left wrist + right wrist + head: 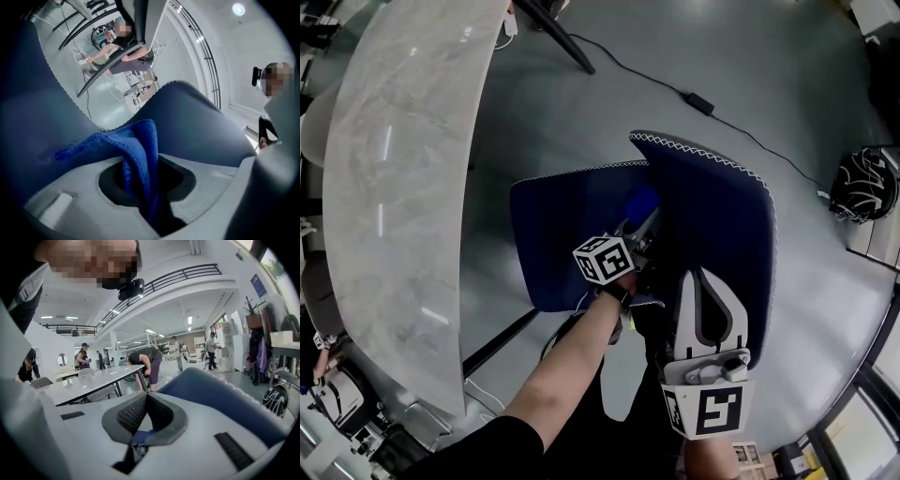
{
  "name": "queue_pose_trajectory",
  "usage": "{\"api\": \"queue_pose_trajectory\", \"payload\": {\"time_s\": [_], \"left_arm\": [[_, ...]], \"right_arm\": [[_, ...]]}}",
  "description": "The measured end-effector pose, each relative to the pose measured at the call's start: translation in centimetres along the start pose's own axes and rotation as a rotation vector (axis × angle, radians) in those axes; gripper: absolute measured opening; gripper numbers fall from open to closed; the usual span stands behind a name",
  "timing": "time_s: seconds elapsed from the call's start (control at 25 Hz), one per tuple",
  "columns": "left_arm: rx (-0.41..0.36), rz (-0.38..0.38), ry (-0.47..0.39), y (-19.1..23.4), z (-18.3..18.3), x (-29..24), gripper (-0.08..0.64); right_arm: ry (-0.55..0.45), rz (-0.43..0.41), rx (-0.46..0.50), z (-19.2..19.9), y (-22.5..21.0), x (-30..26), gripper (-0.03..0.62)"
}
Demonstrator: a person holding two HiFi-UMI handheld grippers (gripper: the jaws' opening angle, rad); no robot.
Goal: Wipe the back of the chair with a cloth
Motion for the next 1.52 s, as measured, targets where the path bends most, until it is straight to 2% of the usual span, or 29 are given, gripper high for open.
{"api": "queue_pose_trajectory", "payload": {"time_s": [0.28,0.56,1.0,1.24,1.52], "left_arm": [[0.036,0.027,-0.020,-7.0,-1.1,1.4,0.064],[0.031,0.068,-0.017,-13.3,-0.9,2.0,0.064],[0.017,0.181,0.006,-22.6,-1.8,3.5,0.064],[-0.010,0.235,0.033,-26.2,-2.3,3.8,0.064],[-0.057,0.304,0.048,-28.0,-3.6,4.7,0.064]], "right_arm": [[-0.011,0.037,-0.037,-5.1,0.0,2.5,0.012],[-0.028,0.056,-0.042,-9.1,-0.2,4.9,0.012],[-0.077,0.057,-0.025,-14.2,1.6,6.2,0.012],[-0.103,0.066,-0.018,-16.4,1.8,6.6,0.012],[-0.113,0.079,-0.042,-16.4,1.6,6.8,0.012]]}}
Point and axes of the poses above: the fingertips, and each gripper's own axes: x backward along the fingers, y to its left, z out of its underside, the point moved 3 cm from there along x, backward along the fingers, and after that the axes turned 13 degrees about -y, right-handed, at the moved point
